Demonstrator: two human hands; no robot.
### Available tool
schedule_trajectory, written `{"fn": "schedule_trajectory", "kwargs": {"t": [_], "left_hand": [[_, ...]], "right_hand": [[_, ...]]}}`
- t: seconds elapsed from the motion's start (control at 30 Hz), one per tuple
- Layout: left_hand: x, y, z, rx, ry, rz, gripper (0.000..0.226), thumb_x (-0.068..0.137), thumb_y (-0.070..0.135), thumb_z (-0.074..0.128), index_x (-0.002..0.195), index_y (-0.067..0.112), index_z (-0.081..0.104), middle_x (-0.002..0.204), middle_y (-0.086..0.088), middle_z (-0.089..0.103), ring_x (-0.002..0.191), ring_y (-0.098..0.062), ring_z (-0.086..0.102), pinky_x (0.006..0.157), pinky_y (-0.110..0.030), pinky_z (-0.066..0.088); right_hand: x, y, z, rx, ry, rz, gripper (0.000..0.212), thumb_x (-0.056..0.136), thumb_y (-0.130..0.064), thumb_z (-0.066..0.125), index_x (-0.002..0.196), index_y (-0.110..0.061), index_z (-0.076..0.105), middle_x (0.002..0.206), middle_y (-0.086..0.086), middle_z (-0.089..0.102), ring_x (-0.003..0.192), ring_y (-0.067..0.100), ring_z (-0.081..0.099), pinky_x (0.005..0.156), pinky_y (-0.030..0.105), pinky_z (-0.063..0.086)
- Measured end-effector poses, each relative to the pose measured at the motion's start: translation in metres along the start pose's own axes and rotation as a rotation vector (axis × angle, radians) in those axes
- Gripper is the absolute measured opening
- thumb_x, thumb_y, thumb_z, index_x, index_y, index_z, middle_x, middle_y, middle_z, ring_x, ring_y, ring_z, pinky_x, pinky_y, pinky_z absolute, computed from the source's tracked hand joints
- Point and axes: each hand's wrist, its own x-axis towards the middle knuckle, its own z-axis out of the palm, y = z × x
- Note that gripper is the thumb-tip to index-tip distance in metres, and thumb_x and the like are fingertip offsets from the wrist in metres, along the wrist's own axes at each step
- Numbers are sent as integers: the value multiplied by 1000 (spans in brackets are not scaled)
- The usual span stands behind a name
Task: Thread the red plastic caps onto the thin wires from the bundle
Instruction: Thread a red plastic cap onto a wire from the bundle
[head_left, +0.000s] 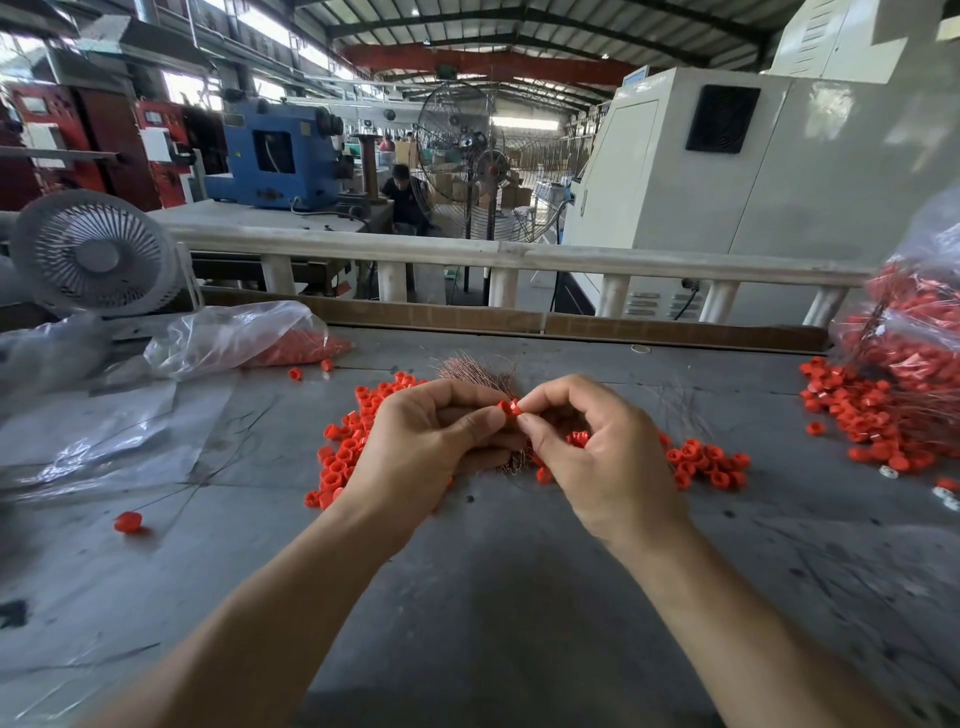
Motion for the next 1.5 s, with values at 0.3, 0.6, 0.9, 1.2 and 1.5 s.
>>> {"fn": "schedule_trajectory", "kwargs": {"t": [0.3,0.6,0.9,1.2,1.5], "left_hand": [[0,-1,-1,73,-12,34,13,90,-1,67,103,-1,70,90,-22,77,84,-25,77,75,-30,64],[-1,-1,0,118,4,43,16,92,-2,66,107,-4,69,92,-22,77,87,-28,77,81,-36,63],[1,-3,-2,103,-7,43,14,91,1,67,104,-2,71,91,-20,77,86,-26,77,77,-33,64],[3,-10,-5,-73,0,-79,32,76,23,75,101,2,74,102,-27,73,95,-35,71,93,-49,59],[2,-6,-4,-207,-13,-178,28,92,8,66,114,-9,66,107,-28,68,91,-29,69,70,-31,61]], "right_hand": [[5,-2,-5,-212,15,-239,13,85,-1,79,88,-13,74,88,-7,69,87,8,66,78,17,50],[4,-5,-5,-199,-1,-244,11,85,-2,79,88,-12,76,89,-7,70,87,8,67,78,20,52],[4,-6,-5,-180,-9,-226,11,85,-3,80,90,-12,78,90,-7,72,88,8,68,80,21,53],[1,-11,5,-276,-14,-211,16,85,-10,79,100,-13,73,97,-5,66,95,15,62,85,30,51],[-1,-16,16,-432,69,-234,10,87,-13,76,95,-14,70,93,-3,66,91,20,62,78,32,50]]}}
